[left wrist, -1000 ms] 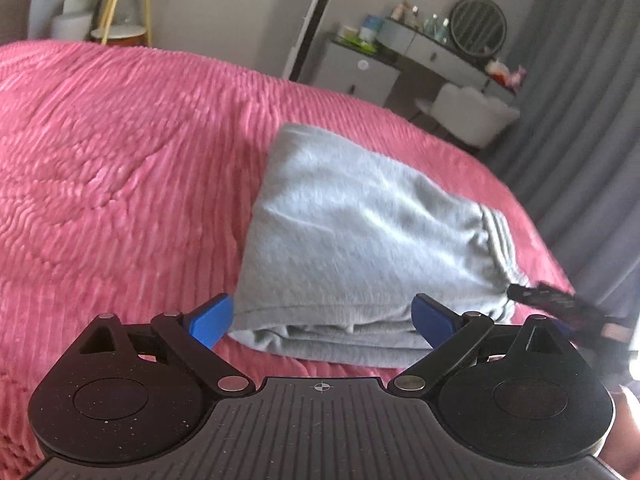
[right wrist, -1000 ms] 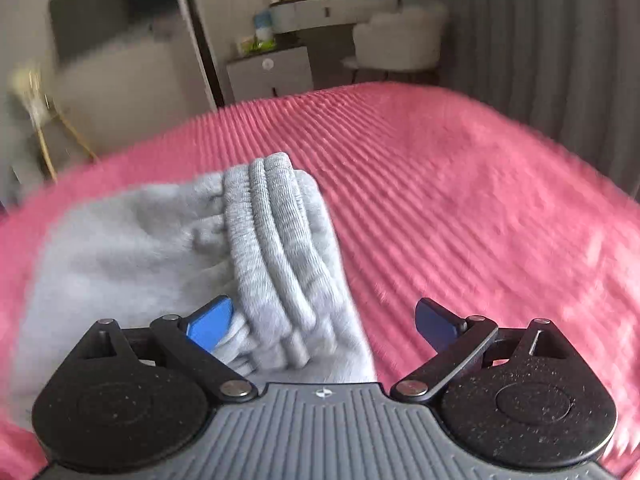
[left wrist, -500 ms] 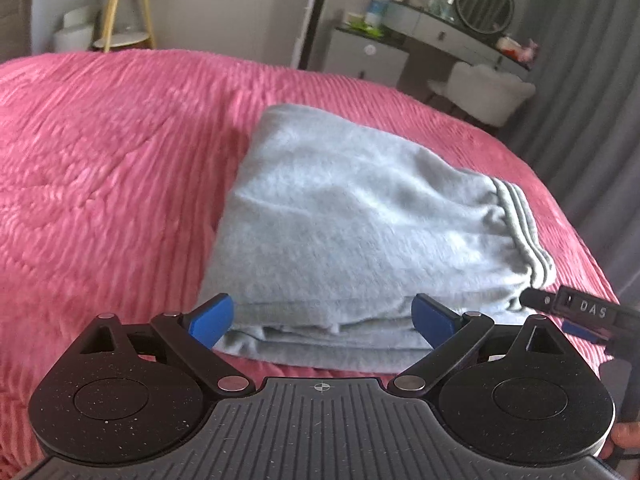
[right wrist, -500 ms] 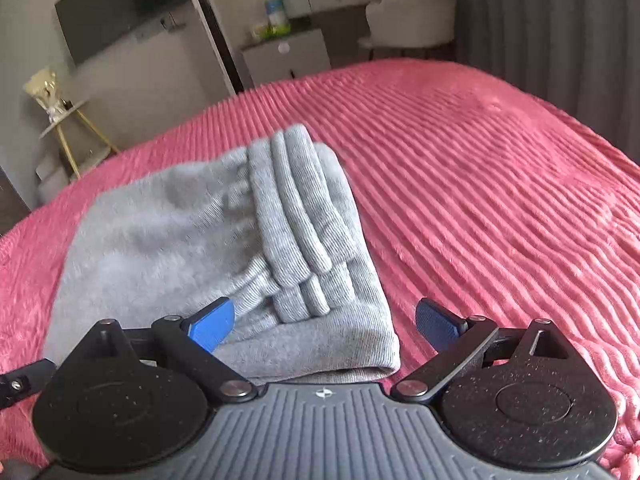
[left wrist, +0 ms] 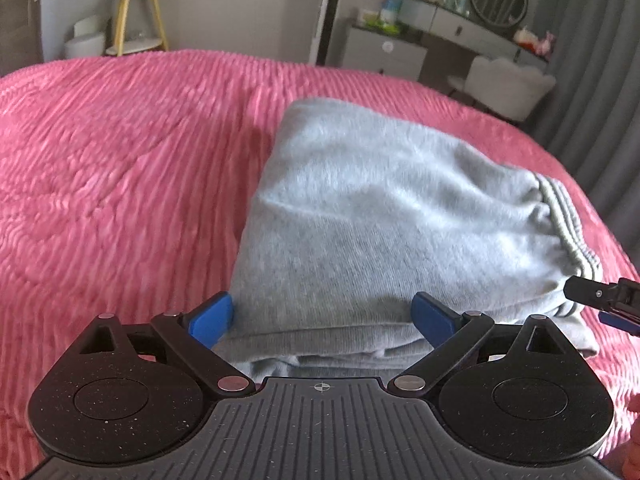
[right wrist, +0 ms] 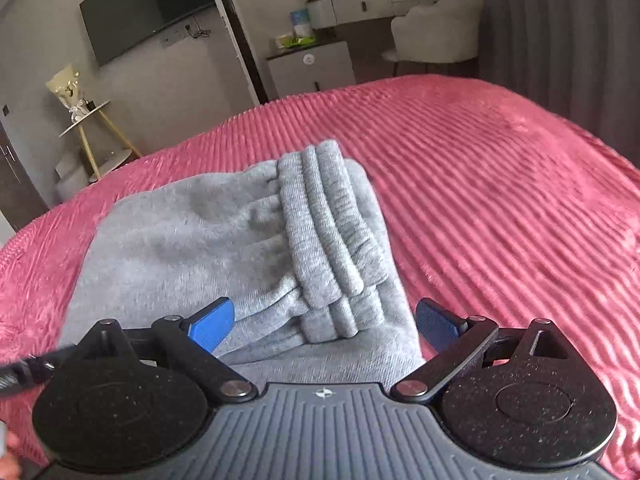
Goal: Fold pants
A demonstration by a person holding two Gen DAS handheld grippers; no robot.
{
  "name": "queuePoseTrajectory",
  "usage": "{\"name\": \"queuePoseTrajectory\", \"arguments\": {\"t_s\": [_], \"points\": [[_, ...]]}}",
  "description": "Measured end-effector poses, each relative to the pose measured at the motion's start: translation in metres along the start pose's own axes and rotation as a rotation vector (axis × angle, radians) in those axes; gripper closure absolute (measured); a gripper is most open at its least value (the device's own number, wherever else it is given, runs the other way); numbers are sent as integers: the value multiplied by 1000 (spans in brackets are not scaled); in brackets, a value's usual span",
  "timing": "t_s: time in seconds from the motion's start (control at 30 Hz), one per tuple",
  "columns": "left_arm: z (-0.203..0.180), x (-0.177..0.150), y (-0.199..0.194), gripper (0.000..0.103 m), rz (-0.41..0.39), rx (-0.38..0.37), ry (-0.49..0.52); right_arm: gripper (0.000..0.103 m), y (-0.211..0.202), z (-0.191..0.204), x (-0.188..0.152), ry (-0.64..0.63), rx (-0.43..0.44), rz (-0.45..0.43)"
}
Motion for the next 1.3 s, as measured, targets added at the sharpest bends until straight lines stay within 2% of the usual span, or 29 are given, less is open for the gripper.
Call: {"name": "queuePoseTrajectory", "arguments": {"t_s": [0.07,0.17,0.23,0.37,0.43,0.5,0.63,0.8,0.93,1.03,1.17,1.23,1.3], "points": [[-1,0,0,4,-7,9,10,6,4,2,-3,3,11,31],[3,1,-4,4,-29,-20,-7,6,-1,9,-4,-35,1,-20],[13,4,-4,4,-32,-58,-58,6,-6,13,0,-60,30,-48],[38,11,8,4,7,-38,-130,6,6,10,14,-88,41,43],[47,16,17,4,34,-94,-154,6,15,-2,30,-37,40,63],[55,23,26,4,38,-165,-176,6,26,-16,43,44,80,108],[66,39,52,4,63,-236,-188,6,65,-43,61,228,170,288],[73,47,92,4,168,-412,-182,6,101,-59,63,295,253,429],[79,51,116,4,197,-576,-226,6,121,-63,66,313,329,511],[76,53,131,3,206,-660,-221,6,133,-63,67,312,374,580],[62,58,138,0,203,-731,-188,5,142,-54,66,271,440,649],[55,59,145,0,216,-724,-156,5,143,-41,62,232,489,683],[51,60,147,0,217,-724,-122,5,146,-33,58,183,500,691]]}}
Point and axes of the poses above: each gripper's, at about its wrist camera, not at the fingertips, and y roughly the way its jaws point, z to its left, x to its top, the point moved 5 cm from there along y, roughly the way its jaws point, and after that the axes turned 12 degrees about y, right-handed, at the moved point
